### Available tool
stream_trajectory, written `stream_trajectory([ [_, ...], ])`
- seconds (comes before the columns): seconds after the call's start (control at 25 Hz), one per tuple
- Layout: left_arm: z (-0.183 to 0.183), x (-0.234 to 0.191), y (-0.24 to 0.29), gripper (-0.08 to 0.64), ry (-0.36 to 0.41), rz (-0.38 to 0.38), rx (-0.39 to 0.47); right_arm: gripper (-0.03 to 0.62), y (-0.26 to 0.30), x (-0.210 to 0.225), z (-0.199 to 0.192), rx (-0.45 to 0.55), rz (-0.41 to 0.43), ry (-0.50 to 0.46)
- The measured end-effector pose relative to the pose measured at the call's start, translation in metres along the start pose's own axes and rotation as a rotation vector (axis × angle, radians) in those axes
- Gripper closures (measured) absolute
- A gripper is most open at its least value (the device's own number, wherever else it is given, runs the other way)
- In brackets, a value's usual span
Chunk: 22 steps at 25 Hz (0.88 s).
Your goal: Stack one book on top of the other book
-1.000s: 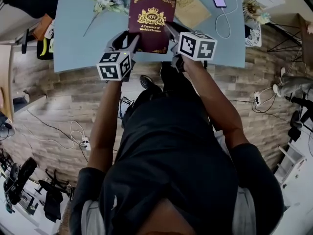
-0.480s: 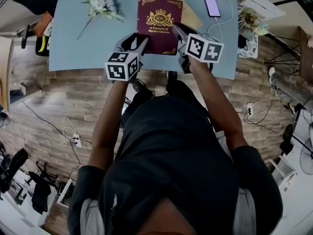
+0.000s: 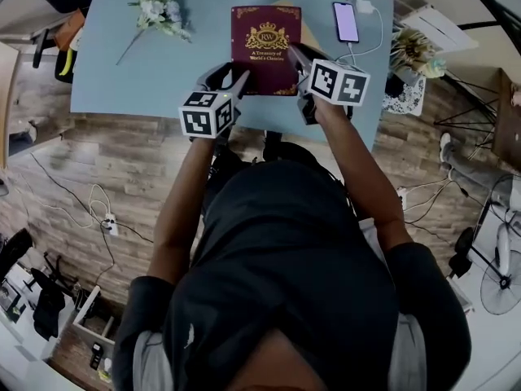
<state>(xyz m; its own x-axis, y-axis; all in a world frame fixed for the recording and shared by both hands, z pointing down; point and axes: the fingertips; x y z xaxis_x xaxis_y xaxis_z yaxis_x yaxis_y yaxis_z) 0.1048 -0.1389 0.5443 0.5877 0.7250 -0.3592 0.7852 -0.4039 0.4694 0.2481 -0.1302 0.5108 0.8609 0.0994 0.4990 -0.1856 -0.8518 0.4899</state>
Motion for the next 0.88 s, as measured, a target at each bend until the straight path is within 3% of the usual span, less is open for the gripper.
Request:
stream_trajectory([
  [0.88,-0.038,0.024,0.067,0.313,-0.163,0.016,-0.034,0.512,0.064,0.079,0.004,-0.175,0.003,-0.067],
])
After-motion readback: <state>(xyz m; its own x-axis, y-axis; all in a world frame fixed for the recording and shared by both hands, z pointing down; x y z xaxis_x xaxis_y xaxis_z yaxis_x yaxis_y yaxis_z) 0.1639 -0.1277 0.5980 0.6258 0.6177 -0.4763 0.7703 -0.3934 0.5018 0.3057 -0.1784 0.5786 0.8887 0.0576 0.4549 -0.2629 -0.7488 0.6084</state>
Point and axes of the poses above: the fingertips, and each gripper's own axes: y forward along the fingers, x to its right, z out of its top, and after that the axes turned 5 degrees about x, right-handed
